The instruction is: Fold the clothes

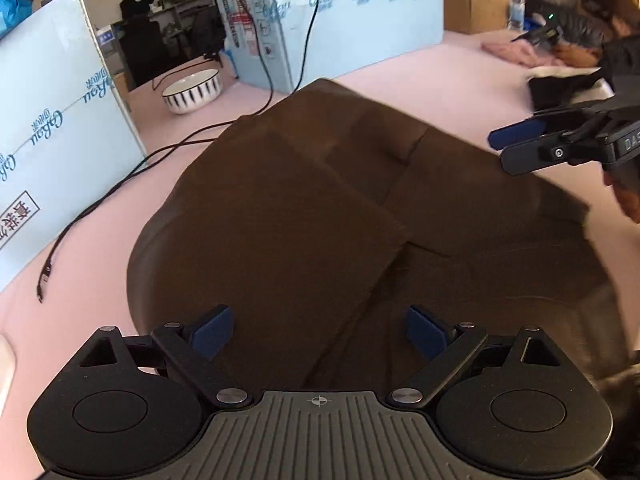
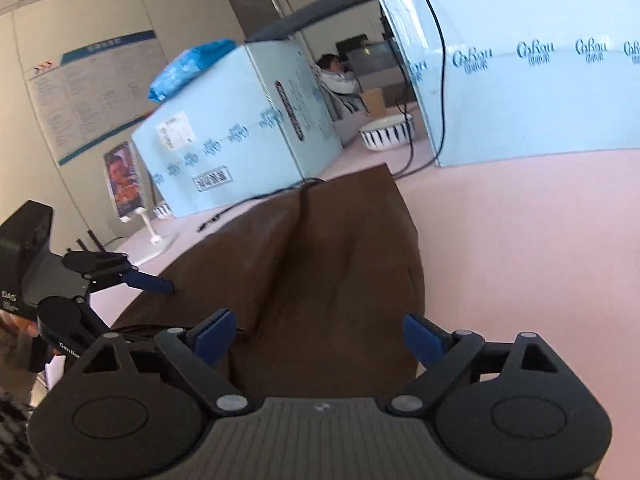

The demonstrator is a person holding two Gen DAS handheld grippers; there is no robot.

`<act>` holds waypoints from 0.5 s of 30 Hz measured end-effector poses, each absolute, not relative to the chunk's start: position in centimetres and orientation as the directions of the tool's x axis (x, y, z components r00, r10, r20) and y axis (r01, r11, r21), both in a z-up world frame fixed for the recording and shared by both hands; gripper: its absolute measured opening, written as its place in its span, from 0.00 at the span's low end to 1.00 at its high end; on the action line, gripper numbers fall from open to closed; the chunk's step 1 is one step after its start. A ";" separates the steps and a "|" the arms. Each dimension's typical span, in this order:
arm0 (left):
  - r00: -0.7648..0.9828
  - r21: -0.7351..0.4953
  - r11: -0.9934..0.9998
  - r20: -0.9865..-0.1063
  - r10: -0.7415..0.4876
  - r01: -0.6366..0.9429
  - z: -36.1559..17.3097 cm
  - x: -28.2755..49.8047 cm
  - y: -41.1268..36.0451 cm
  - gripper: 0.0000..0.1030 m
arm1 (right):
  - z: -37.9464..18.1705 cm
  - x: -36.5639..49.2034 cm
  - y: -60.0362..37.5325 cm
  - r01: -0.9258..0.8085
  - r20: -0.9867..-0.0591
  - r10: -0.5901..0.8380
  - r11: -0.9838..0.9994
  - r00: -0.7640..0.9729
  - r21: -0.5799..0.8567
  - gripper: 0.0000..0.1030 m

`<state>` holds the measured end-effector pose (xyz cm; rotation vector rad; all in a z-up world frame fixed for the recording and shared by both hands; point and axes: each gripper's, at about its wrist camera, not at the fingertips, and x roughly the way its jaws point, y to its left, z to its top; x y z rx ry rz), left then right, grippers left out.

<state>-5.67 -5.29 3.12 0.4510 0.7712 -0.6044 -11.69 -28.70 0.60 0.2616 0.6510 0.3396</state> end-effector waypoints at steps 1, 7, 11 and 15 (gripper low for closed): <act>0.570 0.151 0.757 -0.753 -0.329 0.636 3.0 -5.2 -5.1 0.91 | 0.3 -11.6 -28.0 -0.243 -0.533 0.378 0.920 0.757 0.308 0.85; 0.692 0.240 0.811 -0.675 -0.256 0.534 2.6 -5.2 -3.4 0.16 | -0.4 -10.7 -26.4 -0.274 -0.534 0.409 0.908 0.740 0.315 0.00; 0.770 0.169 0.900 -0.595 -0.232 0.402 4.9 -4.5 -0.3 0.08 | 2.9 -12.0 -27.3 -0.209 -0.410 0.275 0.957 0.870 0.199 0.00; 0.869 0.032 0.960 -0.434 -0.237 0.277 9.5 -5.6 4.5 0.08 | 7.9 -14.4 -30.2 -0.109 -0.217 0.145 0.979 0.965 0.172 0.00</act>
